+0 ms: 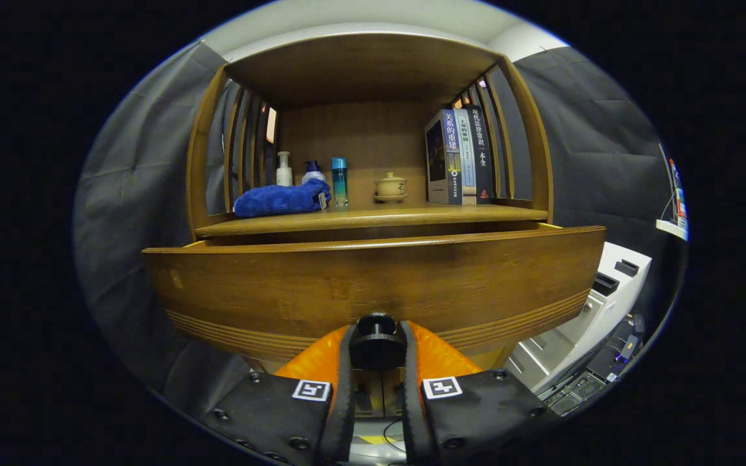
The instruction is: Pull open the drawer, take out the items inside it, and place them on the countertop above the cabinet.
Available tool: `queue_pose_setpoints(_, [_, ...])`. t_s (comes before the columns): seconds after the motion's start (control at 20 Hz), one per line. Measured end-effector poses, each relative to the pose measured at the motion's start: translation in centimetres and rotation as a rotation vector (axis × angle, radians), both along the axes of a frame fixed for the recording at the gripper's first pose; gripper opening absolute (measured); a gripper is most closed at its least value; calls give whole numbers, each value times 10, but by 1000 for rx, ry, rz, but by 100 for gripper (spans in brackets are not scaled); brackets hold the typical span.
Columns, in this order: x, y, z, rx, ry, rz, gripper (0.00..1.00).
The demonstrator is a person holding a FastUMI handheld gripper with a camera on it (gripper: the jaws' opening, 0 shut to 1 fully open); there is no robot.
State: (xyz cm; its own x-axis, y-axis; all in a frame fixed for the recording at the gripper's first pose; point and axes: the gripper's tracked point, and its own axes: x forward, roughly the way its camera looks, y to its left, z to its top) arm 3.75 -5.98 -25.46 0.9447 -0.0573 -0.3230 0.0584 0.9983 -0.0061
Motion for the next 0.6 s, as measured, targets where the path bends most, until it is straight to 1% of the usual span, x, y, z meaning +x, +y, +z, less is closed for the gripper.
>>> queue_pose_setpoints(0.45, [-61, 0, 2, -38, 27, 26, 39])
queue_pose_setpoints(0.6, [-75, 0, 0, -22, 36, 22, 39])
